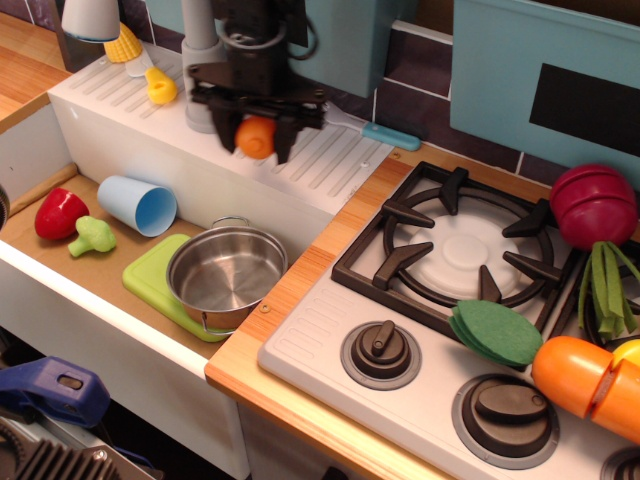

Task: Put carrot in pot or pan

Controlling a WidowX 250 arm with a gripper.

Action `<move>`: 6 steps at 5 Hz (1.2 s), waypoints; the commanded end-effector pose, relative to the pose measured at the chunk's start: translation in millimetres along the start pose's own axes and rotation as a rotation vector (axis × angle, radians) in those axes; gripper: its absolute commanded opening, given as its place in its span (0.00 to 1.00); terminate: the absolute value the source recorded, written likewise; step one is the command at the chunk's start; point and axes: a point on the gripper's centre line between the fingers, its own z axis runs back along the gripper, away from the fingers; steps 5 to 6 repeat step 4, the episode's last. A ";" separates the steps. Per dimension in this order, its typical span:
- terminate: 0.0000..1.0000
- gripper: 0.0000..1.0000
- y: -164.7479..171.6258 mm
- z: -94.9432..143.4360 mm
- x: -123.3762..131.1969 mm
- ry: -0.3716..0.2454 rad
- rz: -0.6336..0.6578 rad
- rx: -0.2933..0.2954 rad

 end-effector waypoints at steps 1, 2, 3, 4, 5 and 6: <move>0.00 0.00 14.6 11.0 -20.7 0.026 0.055 -0.088; 0.00 1.00 13.8 1.8 -39.2 -0.048 -0.025 -0.095; 0.00 1.00 13.8 1.8 -39.2 -0.048 -0.025 -0.095; 1.00 1.00 13.8 1.8 -39.2 -0.048 -0.025 -0.095; 1.00 1.00 13.8 1.8 -39.2 -0.048 -0.025 -0.095; 1.00 1.00 13.8 1.8 -39.2 -0.048 -0.025 -0.095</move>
